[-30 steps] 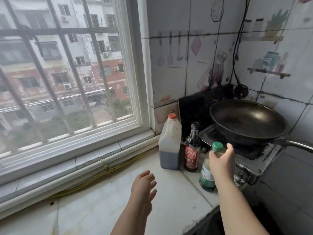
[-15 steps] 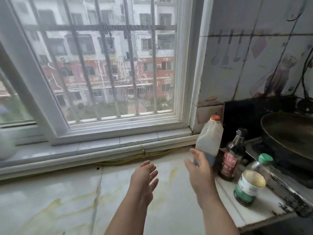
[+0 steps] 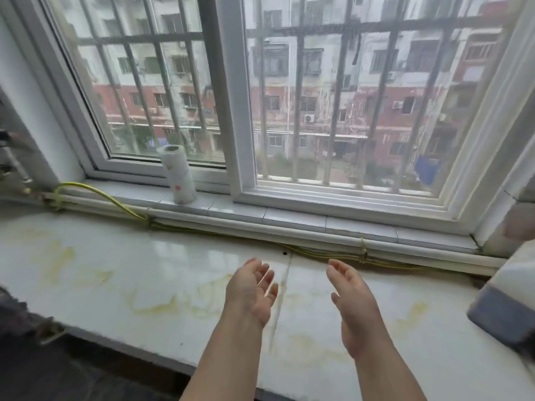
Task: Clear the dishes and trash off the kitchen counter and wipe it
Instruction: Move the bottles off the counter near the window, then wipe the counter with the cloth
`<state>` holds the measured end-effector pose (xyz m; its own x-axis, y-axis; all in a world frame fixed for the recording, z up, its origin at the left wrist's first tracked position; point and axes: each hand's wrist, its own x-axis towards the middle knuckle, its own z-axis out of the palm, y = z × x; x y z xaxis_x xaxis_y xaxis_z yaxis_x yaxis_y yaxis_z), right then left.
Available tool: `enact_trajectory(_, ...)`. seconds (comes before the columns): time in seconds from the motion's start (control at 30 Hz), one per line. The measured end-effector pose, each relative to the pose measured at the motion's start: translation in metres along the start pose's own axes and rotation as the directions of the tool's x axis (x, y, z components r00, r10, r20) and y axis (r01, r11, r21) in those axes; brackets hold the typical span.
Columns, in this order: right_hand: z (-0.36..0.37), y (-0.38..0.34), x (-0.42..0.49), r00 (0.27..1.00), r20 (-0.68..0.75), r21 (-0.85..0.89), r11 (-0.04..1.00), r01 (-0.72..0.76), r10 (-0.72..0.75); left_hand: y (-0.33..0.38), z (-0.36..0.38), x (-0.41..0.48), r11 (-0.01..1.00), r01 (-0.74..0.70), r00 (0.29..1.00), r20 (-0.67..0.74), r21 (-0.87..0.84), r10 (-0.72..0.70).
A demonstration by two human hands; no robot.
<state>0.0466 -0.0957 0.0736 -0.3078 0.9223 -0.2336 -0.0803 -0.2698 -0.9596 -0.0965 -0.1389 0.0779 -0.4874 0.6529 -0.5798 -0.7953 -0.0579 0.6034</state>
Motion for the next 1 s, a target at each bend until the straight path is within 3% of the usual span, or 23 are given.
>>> enact_trajectory(0.6,0.280,0.038,-0.060,0.956,0.292,-0.100,0.995,0.001,0.029,0.206,-0.223,-0.020,0.949,-0.212,0.971,-0.157,-0.232,0.178)
enact_trajectory(1.0,0.434,0.076,-0.099,0.835,0.538,-0.203,0.979,-0.004,0.114,0.297,-0.358,-0.045,0.865,-0.381,0.903,-0.333,-0.326,0.272)
